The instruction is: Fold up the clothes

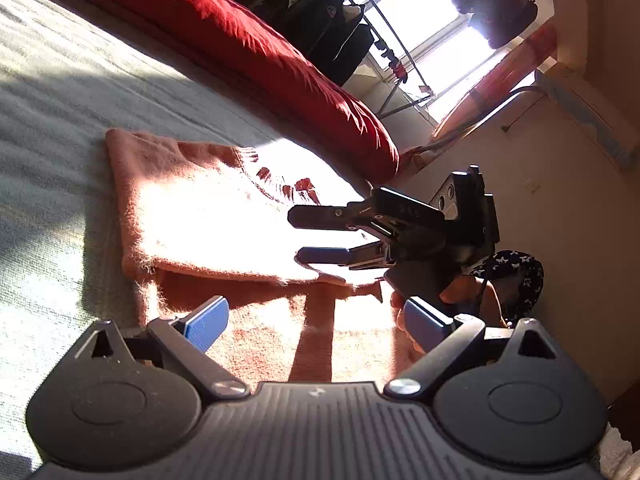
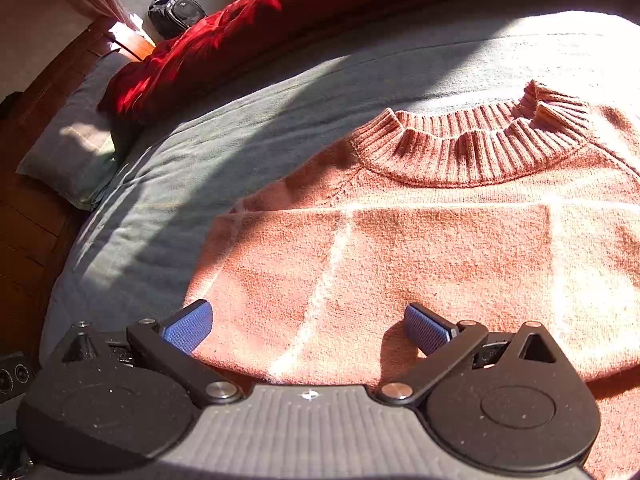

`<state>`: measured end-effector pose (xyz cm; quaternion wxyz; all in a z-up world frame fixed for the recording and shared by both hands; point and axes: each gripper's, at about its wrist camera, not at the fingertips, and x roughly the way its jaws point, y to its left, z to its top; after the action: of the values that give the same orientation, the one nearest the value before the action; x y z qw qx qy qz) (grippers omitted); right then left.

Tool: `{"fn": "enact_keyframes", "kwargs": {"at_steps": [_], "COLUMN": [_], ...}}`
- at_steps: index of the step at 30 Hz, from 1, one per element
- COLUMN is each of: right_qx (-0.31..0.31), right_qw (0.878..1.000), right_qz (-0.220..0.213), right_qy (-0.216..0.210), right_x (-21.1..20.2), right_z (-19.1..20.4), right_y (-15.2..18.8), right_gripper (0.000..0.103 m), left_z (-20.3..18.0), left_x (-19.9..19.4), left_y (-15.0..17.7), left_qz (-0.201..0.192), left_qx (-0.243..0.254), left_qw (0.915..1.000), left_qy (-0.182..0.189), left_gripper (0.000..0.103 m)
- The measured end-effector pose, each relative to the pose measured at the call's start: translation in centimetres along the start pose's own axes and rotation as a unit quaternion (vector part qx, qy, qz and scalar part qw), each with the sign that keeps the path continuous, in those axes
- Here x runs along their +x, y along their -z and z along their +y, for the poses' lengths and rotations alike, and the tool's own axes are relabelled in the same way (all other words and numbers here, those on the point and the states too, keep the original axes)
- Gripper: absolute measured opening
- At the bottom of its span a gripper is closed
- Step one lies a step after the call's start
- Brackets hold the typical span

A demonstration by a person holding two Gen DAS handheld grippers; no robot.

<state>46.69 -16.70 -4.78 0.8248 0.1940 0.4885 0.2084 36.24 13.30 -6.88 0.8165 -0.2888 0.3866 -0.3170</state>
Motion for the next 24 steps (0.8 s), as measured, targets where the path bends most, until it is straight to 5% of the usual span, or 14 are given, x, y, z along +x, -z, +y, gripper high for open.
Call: {"fn": "enact_keyframes", "kwargs": {"at_steps": [3,8,12,17,24], "right_qx": [0.009,0.003,0.011,0.04,0.055], "right_qw": [1.0,1.0,1.0,0.998,0.995], "right_qz": [-0.019,-0.025,-0.013,-0.049,-0.084], "right_qy": [0.004,-0.008,0.003,0.029,0.007], "right_x": [-1.5,-1.9,-1.4,-4.4,-6.1], "right_z": [-0.8,-0.7,-2.0,-4.4,-5.3], "right_y": [0.1,-0.2,0.4,0.8,-0.2], "right_gripper": [0.103,0.103,0.103,0.103,0.103], "left_z": [0.7,-0.7,-0.9,-0.7,-1.4], "left_x": [1.0,-1.1,-0.5,0.2,-0.1], "left_y": [0.2,0.2,0.2,0.3,0.5], "left_qz": [0.022,-0.012,0.003,0.019,0.016], "left_qx": [-0.017,0.009,0.017,0.021,0.03], "left_qw": [0.9986,0.9999,0.9997,0.9977,0.9982], "left_qy": [-0.046,0.005,-0.017,-0.061,-0.05], "left_gripper": [0.094,0.094,0.094,0.094,0.094]}}
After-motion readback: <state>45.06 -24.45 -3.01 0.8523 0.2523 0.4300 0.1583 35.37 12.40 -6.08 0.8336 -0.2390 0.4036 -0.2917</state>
